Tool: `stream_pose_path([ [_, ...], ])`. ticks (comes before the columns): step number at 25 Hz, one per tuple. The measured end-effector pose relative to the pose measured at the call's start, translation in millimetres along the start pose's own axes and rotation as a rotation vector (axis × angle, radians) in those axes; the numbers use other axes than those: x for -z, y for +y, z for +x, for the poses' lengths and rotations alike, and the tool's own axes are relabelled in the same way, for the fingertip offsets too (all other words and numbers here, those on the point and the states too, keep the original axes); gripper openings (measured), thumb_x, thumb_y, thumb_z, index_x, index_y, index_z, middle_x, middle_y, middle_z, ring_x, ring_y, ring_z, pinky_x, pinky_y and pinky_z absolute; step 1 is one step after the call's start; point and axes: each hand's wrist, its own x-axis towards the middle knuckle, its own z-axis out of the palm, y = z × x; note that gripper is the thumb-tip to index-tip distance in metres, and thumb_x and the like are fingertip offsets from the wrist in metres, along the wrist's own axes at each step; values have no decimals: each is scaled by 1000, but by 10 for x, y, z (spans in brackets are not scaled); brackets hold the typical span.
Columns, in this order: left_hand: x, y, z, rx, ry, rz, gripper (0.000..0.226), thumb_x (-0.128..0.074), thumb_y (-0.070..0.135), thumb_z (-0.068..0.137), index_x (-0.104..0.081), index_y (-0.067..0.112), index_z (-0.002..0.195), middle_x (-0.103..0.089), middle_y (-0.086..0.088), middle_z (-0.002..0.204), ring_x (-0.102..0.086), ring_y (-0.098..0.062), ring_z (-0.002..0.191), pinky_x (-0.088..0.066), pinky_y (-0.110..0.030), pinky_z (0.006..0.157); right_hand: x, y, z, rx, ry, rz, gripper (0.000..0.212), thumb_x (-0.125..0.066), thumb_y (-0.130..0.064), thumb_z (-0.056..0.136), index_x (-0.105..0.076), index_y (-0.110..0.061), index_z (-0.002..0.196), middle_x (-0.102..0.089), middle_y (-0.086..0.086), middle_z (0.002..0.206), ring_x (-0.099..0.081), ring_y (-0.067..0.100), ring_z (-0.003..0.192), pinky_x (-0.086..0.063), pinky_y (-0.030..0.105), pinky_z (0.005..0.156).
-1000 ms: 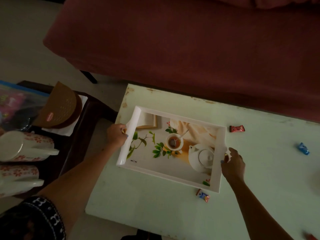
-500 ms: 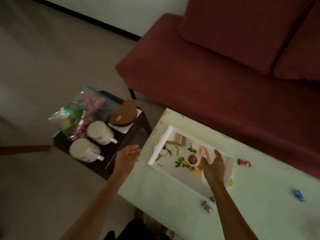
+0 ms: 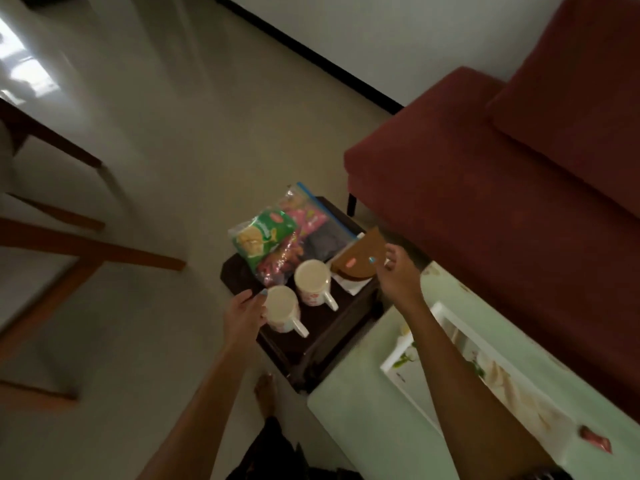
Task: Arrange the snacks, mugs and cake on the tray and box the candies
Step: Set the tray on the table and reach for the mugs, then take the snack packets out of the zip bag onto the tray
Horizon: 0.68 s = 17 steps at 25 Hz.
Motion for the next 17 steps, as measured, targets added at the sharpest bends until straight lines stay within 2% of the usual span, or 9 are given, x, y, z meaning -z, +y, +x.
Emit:
stream_pose_path([
  [2,15,65,387,77,27,57,68,-72,25,77,-40,-2,131,-59,-26,111,-59,-27,97,-49,-32,77,-300,-207,320,-6,-63,-63,45,-59,-28,89,-50,-13,131,-57,9,131,-54,24,119,-41,25,92],
  [4,-2,151,739,109,33,133,81,-76,32,71,-37,0,134,-58,-23,118,-58,-28,103,-48,-39,91,-568,-354,675,8,-113,-168,47,-59,-33,89,-50,-16,132,-58,7,131,-55,23,118,-43,32,97],
  [6,-61,238,1105,136,2,166,88,-78,36,68,-35,-3,133,-60,-17,112,-58,-27,100,-47,-40,91,-788,-426,1096,-26,-147,-220,50,-57,-37,90,-47,-18,135,-57,4,134,-54,23,120,-42,31,93],
  [7,-82,250,1265,163,-3,162,90,-78,39,67,-35,-5,133,-59,-19,116,-57,-29,104,-46,-42,93,-879,-433,1297,-51,-173,-206,51,-56,-34,91,-44,-17,137,-54,6,136,-53,24,122,-41,30,93],
  [9,-121,247,1530,210,-3,152,84,-76,43,67,-43,-6,127,-58,-22,122,-57,-33,110,-45,-45,96,-1047,-428,1669,-107,-209,-199,50,-55,-28,92,-43,-12,138,-52,13,138,-50,27,126,-40,33,99],
  [12,-195,238,1782,266,-22,61,53,-68,48,73,-61,7,106,-66,-7,97,-61,-20,86,-49,-33,73,-1295,-365,2067,-190,-250,-239,49,-50,-26,96,-39,-7,140,-47,16,142,-45,31,130,-36,33,103],
  [13,-223,234,1843,303,-25,24,49,-64,49,77,-60,10,107,-65,-4,96,-60,-20,87,-49,-33,76,-1361,-340,2144,-219,-259,-239,49,-48,-26,97,-38,-6,141,-45,17,143,-43,31,131,-35,34,105],
  [15,-247,198,1934,403,-29,-61,55,-55,50,84,-54,9,120,-61,-5,105,-58,-26,98,-46,-40,92,-1456,-289,2236,-257,-256,-283,46,-46,-30,97,-43,-5,136,-48,18,140,-45,32,129,-37,34,102],
  [17,-260,173,1968,489,-75,-167,62,-48,54,86,-49,9,129,-59,-11,122,-56,-32,111,-41,-48,103,-1492,-264,2268,-269,-260,-344,34,-48,-34,96,-57,-7,114,-58,19,125,-54,31,117,-41,31,89],
])
